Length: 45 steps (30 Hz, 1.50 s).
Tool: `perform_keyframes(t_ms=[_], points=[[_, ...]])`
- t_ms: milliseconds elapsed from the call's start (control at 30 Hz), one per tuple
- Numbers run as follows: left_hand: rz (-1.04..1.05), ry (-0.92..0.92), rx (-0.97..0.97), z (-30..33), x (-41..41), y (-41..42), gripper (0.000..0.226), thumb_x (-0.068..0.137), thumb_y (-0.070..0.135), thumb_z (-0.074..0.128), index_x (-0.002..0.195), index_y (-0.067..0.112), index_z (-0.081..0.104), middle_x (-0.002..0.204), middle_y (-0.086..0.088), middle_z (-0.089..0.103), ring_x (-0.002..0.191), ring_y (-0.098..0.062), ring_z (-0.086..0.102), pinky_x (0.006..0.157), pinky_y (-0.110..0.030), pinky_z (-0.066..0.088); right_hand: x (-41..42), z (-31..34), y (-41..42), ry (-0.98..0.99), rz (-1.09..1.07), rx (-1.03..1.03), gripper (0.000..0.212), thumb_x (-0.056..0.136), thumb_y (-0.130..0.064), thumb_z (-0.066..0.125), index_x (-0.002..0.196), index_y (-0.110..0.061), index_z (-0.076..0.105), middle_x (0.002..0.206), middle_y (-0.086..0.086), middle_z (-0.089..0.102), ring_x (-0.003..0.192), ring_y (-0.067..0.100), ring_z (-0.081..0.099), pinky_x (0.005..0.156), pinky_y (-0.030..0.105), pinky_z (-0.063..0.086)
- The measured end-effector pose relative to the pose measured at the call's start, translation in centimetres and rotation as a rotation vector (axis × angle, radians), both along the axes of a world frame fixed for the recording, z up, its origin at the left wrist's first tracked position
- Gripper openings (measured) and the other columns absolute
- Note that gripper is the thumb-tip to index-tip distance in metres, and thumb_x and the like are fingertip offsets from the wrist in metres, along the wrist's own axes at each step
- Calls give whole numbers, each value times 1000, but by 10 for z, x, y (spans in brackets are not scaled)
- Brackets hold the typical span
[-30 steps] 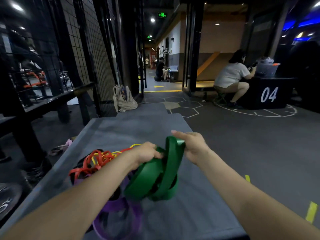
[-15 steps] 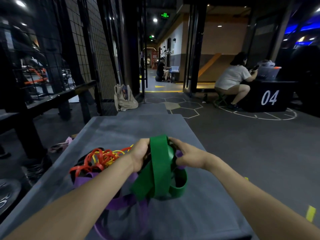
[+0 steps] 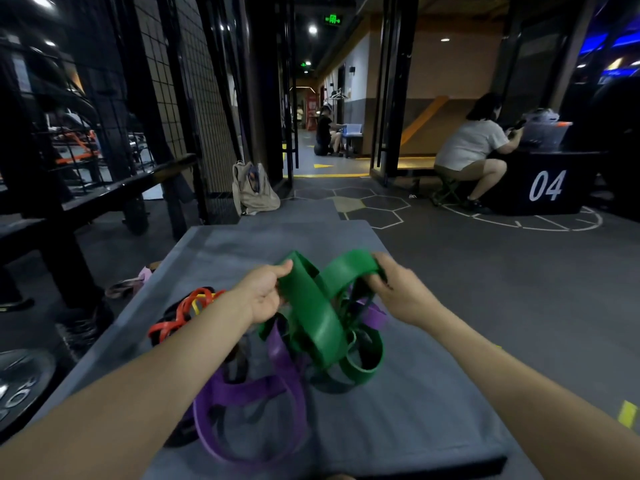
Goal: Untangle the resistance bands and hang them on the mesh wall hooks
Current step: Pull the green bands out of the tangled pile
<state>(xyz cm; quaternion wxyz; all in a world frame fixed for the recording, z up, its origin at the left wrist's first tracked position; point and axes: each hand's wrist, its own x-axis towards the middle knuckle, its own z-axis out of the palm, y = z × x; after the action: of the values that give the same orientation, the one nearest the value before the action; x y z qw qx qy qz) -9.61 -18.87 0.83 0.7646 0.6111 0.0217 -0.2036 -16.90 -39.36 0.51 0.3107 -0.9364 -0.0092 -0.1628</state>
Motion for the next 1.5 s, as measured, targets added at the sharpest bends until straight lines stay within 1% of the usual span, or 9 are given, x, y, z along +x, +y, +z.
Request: perform_keyframes(t_ms=[167, 333, 500, 833, 1033, 1133, 1267, 1367, 1500], points=[[50, 20, 202, 0, 9, 35, 28, 94, 20, 44, 71, 9, 56, 53, -8, 55, 49, -23, 48, 54, -27, 36, 7, 5, -37, -45, -406, 375, 24, 98, -17, 33, 103, 0, 48, 99, 23, 57, 96, 39, 56, 72, 37, 39], [49, -32, 116, 6, 11, 30, 38, 93, 21, 48, 63, 10, 68, 57, 0, 63, 36, -8, 54, 56, -25, 38, 0, 6, -40, -10, -377, 419, 44, 96, -10, 33, 139, -11, 22, 102, 11, 50, 88, 28, 51, 76, 33, 39], [102, -91, 62, 28, 19, 24, 30, 90, 21, 55, 64, 11, 68, 66, 0, 58, 54, -11, 44, 51, -23, 34, -10, 5, -58, -69, -343, 457, 46, 88, 6, 38, 127, -20, 38, 107, 8, 55, 92, 26, 55, 79, 40, 51], [264, -266, -105, 62, 39, 37, 15, 91, 13, 52, 80, 9, 62, 51, 1, 65, 55, -15, 62, 59, -26, 48, -8, -13, -65, -65, -225, -38, 41, 76, -1, 63, 116, -5, 57, 106, 20, 60, 103, 35, 55, 72, 25, 35], [92, -157, 293, 5, 39, 44, 21, 86, 26, 63, 77, 7, 69, 90, -13, 66, 67, -18, 60, 64, -22, 45, -5, -42, -49, 27, -265, -249, 51, 83, 3, 45, 130, -17, 40, 118, 12, 51, 97, 38, 57, 76, 44, 50], [51, -90, 275, -18, 31, 37, 24, 89, 24, 59, 73, 7, 67, 59, -4, 66, 43, -12, 55, 51, -16, 44, -6, -49, -49, 93, -236, -446, 68, 85, 7, 40, 146, -19, 22, 134, 7, 45, 101, 37, 59, 71, 40, 46], [12, -19, 260, -32, 31, 24, 29, 90, 30, 55, 93, 3, 67, 75, -9, 67, 61, -20, 59, 71, -27, 47, -7, -63, -50, 166, -159, -549, 77, 83, 12, 41, 149, -15, 12, 143, 7, 40, 107, 35, 58, 79, 41, 49], [-18, 35, 205, -34, 29, 12, 28, 94, 20, 39, 81, 6, 60, 58, -8, 63, 45, -16, 58, 47, -18, 47, -5, -65, -51, 143, -166, -502, 63, 82, 12, 41, 140, -9, 27, 133, 11, 50, 106, 38, 58, 81, 43, 47], [-107, -43, 236, -47, 32, -3, 43, 82, 1, 25, 103, 11, 62, 94, -13, 62, 75, -22, 55, 63, -25, 45, -5, -63, -51, 148, -162, -490, 34, 81, 9, 39, 111, -7, 35, 90, 13, 57, 83, 39, 59, 64, 41, 41]])
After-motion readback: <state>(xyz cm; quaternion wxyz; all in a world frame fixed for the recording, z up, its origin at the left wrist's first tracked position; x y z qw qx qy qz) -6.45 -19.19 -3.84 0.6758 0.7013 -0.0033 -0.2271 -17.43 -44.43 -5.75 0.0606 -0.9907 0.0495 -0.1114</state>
